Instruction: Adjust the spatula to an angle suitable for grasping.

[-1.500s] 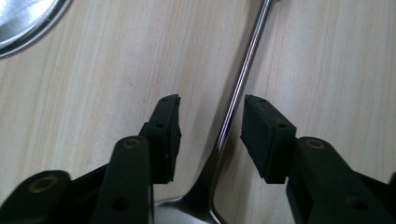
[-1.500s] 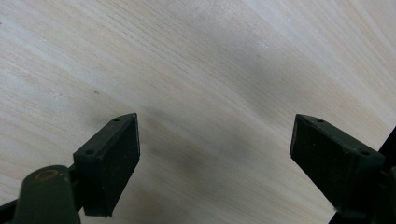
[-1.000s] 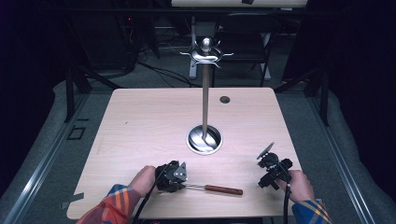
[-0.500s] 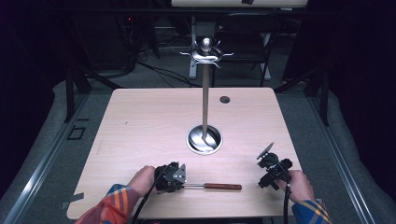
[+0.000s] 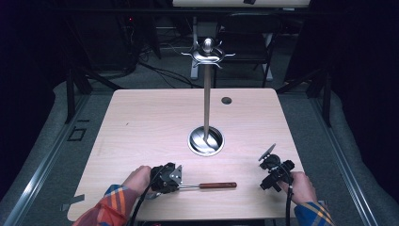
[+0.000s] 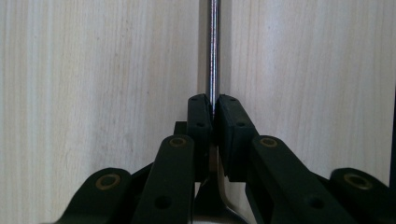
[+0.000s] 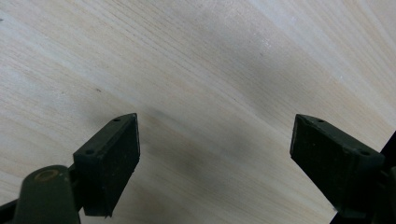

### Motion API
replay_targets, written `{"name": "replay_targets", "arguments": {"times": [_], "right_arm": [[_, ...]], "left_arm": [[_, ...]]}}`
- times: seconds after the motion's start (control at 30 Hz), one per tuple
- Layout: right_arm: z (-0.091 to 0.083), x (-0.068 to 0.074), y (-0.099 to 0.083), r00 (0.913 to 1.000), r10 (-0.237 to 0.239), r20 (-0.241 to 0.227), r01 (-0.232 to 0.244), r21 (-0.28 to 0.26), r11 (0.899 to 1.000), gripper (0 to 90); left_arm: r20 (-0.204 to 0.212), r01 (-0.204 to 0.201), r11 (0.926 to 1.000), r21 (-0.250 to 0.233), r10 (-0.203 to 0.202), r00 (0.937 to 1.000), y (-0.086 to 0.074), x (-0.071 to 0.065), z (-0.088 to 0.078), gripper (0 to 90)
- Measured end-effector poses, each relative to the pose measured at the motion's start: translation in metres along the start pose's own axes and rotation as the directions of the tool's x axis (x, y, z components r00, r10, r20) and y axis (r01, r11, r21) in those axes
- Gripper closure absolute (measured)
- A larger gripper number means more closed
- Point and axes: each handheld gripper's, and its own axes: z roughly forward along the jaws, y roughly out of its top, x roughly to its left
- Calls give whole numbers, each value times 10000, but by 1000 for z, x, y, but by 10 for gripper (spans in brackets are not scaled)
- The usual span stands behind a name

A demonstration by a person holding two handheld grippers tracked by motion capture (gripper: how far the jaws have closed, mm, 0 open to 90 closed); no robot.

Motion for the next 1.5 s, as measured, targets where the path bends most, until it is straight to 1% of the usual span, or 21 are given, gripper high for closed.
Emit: {"name": "replay_targets", "arguments": {"times": [0.1,0.27,0.4,0.57,0.6,0.67,0.7,0.73,0.77,0.8,0.93,1.0,1.03,1.1,1.13,1.2,1.3,1.37,1.4,1.47,1.5], "right_arm": [[0,0,0,10000,-1,2,1,-10,10000,155],[-1,0,0,10000,-27,-10,27,22,10000,155],[0,0,0,10000,-10,7,10,-28,10000,155],[0,0,-1,10000,70,-12,-70,-118,9999,155],[0,0,-1,10000,66,-8,-66,-115,9999,155],[0,0,-1,10000,71,-8,-71,-119,9999,155],[-1,0,0,10000,-45,5,45,2,10000,155],[0,0,0,10000,-16,-3,16,-52,10000,155],[0,0,0,10000,-16,-3,16,-52,10000,155],[0,0,0,10000,-19,-1,19,-44,10000,155],[-1,0,0,10000,-19,-2,19,-43,10000,155],[0,0,0,10000,-17,-6,17,-40,10000,155],[0,0,0,10000,-19,-3,19,-45,10000,155],[-1,1,0,10000,-10,-33,9,-100,9999,155],[0,1,0,10000,-3,-28,2,-108,9999,155],[0,1,0,10000,-27,-2,27,-76,10000,155],[-1,1,0,10000,-19,-11,19,-99,9999,155],[0,1,0,10000,-24,-4,24,-84,10000,155],[0,1,0,10000,-26,-3,26,-83,10000,155],[0,1,0,10000,-26,-32,26,-85,10000,155],[0,1,0,10000,-20,-33,19,-93,10000,155]], "left_arm": [[26,7,10000,69,-7,10000,-2,1,-1,837],[29,191,9994,298,-192,9998,-9,3,-4,836],[-159,239,9987,456,-232,9996,-14,4,-6,836],[-156,362,9978,553,-354,9993,-20,6,-9,836],[-163,392,9970,662,-382,9991,-21,7,-10,836],[-245,540,9965,639,-525,9983,-24,7,-11,835],[-315,593,9960,672,-573,9979,-25,8,-11,835],[-310,727,9945,759,-705,9970,-27,9,-12,835],[-324,747,9943,757,-724,9968,-28,10,-12,835],[-328,914,9928,770,-891,9955,-30,11,-13,835],[-426,1093,9904,845,-1060,9935,-33,13,-14,834],[-421,1233,9888,837,-1201,9919,-32,13,-15,830],[-380,1434,9878,610,-1412,9892,-30,13,-16,816],[-407,1776,9833,396,-1760,9835,-26,14,-17,717],[-507,1764,9836,373,-1744,9834,-24,14,-17,700],[-436,1913,9814,151,-1905,9807,-20,15,-17,677],[-401,2024,9793,-43,-2024,9785,-13,15,-14,670],[-360,2024,9793,11,-2023,9787,-7,15,-11,678],[-470,2068,9784,2,-2066,9773,-4,15,-9,685],[-395,2070,9782,147,-2063,9777,0,15,-6,693],[-485,2169,9761,118,-2161,9752,2,15,-5,695]]}}
